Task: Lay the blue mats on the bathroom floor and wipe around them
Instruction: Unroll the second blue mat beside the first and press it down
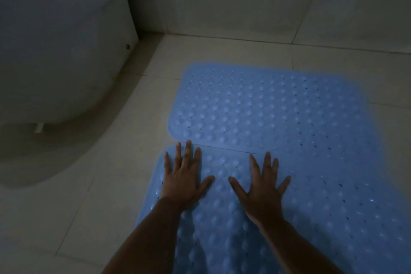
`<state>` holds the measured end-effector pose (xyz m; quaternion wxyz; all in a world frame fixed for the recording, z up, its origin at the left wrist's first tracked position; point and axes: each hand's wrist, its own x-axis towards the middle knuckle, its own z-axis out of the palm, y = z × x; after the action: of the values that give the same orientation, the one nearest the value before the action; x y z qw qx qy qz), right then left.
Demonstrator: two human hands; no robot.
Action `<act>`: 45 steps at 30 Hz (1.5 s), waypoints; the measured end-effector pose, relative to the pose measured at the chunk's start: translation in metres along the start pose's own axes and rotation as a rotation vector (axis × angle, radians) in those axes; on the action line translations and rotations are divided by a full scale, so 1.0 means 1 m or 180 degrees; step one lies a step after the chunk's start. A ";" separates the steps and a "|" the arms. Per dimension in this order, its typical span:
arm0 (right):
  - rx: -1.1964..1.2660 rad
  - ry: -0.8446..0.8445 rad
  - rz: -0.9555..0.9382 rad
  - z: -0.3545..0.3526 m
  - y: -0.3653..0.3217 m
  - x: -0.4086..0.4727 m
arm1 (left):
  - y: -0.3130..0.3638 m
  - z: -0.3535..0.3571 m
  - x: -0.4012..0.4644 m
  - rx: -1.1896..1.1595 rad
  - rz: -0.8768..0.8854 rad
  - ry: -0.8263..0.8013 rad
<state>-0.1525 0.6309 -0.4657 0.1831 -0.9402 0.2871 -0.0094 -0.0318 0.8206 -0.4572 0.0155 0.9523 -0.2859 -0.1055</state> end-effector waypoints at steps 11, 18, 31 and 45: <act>0.0389 0.0141 -0.0543 0.011 -0.039 0.035 | -0.015 0.015 -0.003 -0.0047 0.0038 0.0073; 0.0692 0.0331 -0.0642 0.020 -0.046 0.041 | -0.020 0.017 -0.001 -0.0153 0.0049 0.0075; 0.0152 -0.1034 -0.0786 -0.022 -0.109 0.044 | -0.047 -0.049 0.001 -0.1086 -0.0187 0.0237; -0.0628 -0.0466 -0.0925 0.050 -0.111 -0.002 | -0.074 -0.012 -0.005 -0.0639 -0.0220 0.0659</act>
<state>-0.0887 0.7344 -0.4737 0.1071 -0.9833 0.1338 0.0609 0.0064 0.8847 -0.4508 0.1364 0.9610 -0.2379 -0.0352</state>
